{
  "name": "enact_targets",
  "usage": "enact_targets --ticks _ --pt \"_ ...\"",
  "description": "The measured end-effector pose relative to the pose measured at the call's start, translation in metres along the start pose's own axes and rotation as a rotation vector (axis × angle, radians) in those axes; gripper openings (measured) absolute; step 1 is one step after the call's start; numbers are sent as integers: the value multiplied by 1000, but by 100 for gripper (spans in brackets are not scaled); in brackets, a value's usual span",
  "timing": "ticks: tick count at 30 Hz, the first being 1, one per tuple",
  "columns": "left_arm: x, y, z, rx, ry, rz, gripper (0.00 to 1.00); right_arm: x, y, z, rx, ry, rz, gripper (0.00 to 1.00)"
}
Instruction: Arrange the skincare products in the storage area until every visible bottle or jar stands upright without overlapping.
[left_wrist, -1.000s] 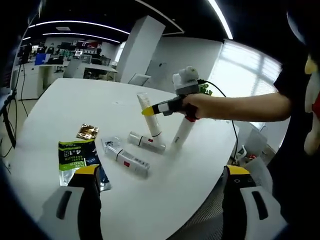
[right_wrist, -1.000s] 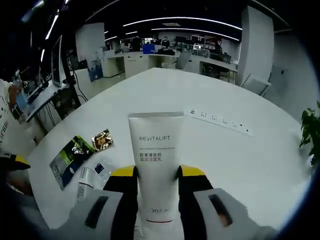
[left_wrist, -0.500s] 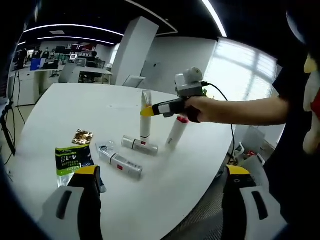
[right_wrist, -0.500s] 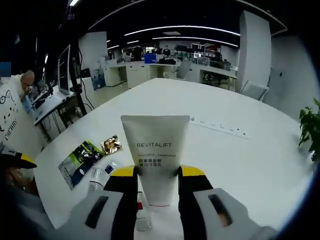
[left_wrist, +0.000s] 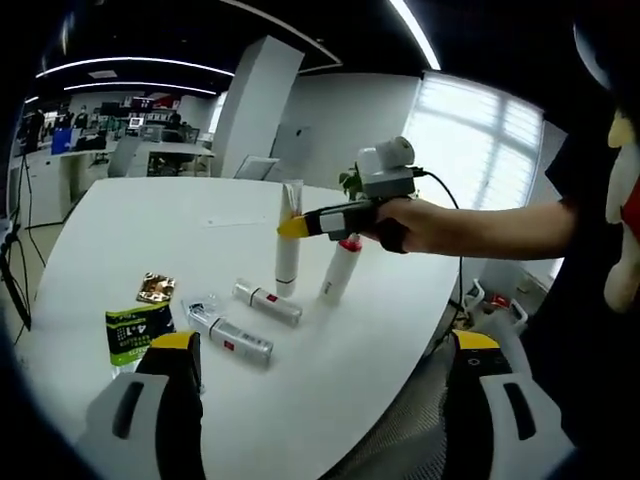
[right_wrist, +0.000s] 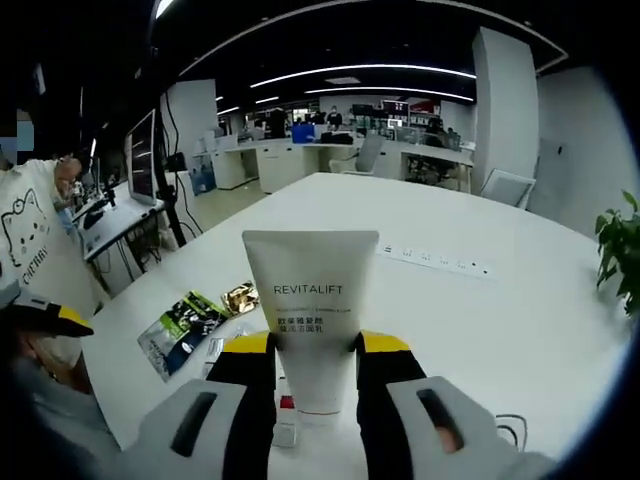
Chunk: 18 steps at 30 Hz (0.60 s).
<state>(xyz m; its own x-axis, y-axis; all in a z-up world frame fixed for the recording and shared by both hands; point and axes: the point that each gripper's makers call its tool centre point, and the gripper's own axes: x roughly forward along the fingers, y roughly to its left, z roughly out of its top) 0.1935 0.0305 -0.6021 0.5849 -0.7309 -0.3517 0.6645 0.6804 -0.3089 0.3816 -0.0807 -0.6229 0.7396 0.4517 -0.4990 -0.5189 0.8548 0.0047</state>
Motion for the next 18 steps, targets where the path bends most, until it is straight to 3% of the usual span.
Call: enact_targets --ticks 7,18 --pt "1 -5 5 5 -12 -11 94 -17 8 1 -4 -31 8 30" --pt "-8 -10 15 -26 -51 -9 93 -46 32 -12 -23 -43 26 30"
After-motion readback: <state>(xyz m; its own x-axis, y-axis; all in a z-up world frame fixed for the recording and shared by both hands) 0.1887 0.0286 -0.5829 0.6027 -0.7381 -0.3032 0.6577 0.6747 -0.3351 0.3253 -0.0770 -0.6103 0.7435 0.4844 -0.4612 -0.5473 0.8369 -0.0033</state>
